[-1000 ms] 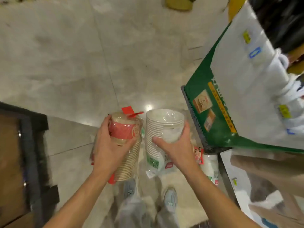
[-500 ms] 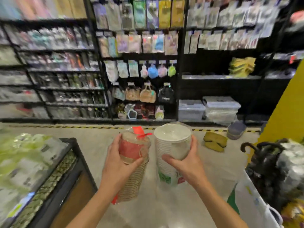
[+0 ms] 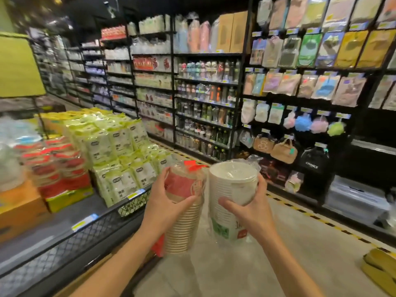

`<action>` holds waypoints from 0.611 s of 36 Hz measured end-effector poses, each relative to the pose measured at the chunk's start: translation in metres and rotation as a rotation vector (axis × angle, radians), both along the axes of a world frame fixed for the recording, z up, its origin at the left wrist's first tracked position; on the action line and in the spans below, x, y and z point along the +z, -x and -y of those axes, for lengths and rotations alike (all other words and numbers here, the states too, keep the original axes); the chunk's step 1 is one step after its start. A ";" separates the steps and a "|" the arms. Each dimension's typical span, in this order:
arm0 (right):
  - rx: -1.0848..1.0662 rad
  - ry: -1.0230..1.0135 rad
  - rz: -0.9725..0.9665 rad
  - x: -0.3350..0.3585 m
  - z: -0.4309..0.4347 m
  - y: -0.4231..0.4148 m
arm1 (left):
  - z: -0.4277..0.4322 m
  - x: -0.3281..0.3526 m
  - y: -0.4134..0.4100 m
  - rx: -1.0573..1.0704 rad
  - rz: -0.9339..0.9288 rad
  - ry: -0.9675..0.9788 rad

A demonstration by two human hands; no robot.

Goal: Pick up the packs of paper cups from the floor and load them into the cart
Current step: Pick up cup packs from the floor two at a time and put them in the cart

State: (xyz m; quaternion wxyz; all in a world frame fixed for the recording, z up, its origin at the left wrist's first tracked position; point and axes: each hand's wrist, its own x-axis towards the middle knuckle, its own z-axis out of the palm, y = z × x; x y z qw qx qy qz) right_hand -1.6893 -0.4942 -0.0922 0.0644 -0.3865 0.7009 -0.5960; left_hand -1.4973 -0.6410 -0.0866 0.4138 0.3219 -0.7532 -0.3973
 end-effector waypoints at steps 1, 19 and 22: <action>0.029 -0.002 -0.003 0.000 0.004 -0.009 | -0.001 0.001 -0.012 0.036 0.001 -0.005; 0.777 -0.022 -0.013 0.025 0.129 -0.327 | -0.039 0.020 -0.389 0.750 -0.140 0.029; 0.908 -0.013 -0.021 0.026 0.143 -0.423 | -0.062 0.018 -0.479 0.896 -0.165 0.037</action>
